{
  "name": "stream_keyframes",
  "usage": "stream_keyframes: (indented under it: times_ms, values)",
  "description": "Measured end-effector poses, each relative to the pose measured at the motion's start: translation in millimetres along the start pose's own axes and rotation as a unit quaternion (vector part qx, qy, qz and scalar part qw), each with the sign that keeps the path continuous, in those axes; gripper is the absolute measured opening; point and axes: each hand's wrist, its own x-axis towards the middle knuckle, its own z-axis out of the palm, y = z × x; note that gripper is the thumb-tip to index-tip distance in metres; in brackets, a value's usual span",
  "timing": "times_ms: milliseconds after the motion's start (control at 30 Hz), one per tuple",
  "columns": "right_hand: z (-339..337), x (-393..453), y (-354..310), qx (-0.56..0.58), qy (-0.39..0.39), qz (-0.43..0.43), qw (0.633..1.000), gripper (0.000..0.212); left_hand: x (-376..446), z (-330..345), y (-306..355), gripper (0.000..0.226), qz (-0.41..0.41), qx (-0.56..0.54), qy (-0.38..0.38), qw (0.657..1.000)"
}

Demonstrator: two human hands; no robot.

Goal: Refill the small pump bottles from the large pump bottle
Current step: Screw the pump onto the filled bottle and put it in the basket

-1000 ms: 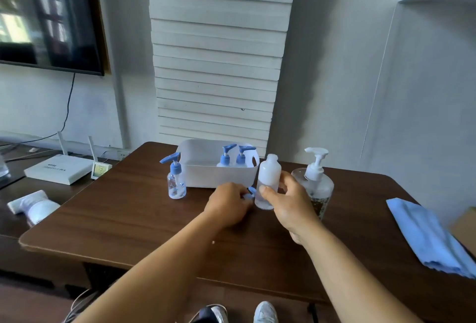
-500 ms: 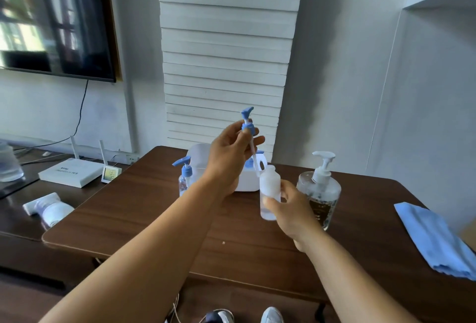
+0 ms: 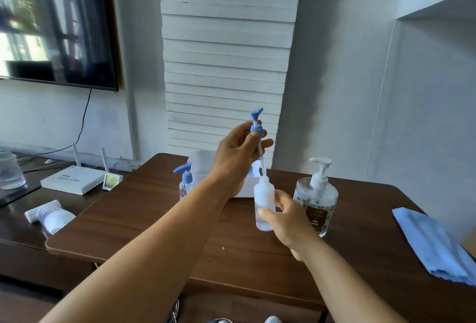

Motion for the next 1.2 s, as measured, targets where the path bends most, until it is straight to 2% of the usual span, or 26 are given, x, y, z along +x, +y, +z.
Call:
stream_keyframes:
  times_ms: [167,367,500,767,900,1000,1133,1200]
  values:
    - [0,2,-2,0.008,0.006,-0.006,1.0,0.043,-1,-3,-8,0.016,-0.016,0.017,0.001,1.0]
    - [-2,6,-6,0.009,0.015,-0.023,1.0,0.045,-4,-12,-29,0.013,-0.044,0.116,-0.033,0.992]
    - [-1,8,-6,0.026,0.016,-0.033,0.999,0.042,-7,-13,-35,0.013,-0.056,0.135,-0.052,0.988]
    - [1,13,-4,0.042,0.02,-0.032,0.998,0.038,-12,-18,-39,0.018,-0.044,0.202,-0.083,0.975]
    - [3,13,-4,0.034,0.016,-0.035,0.999,0.039,-14,-21,-43,0.022,-0.05,0.189,-0.08,0.978]
    - [4,12,-4,0.016,0.012,-0.039,0.999,0.041,-10,-18,-39,0.024,-0.052,0.159,-0.05,0.985]
    - [3,11,-5,0.019,0.006,-0.042,0.999,0.043,-3,-17,-35,0.006,-0.056,0.168,-0.021,0.984]
    - [3,12,-5,0.028,0.004,-0.04,0.999,0.043,-4,-20,-37,0.009,-0.06,0.16,-0.025,0.985]
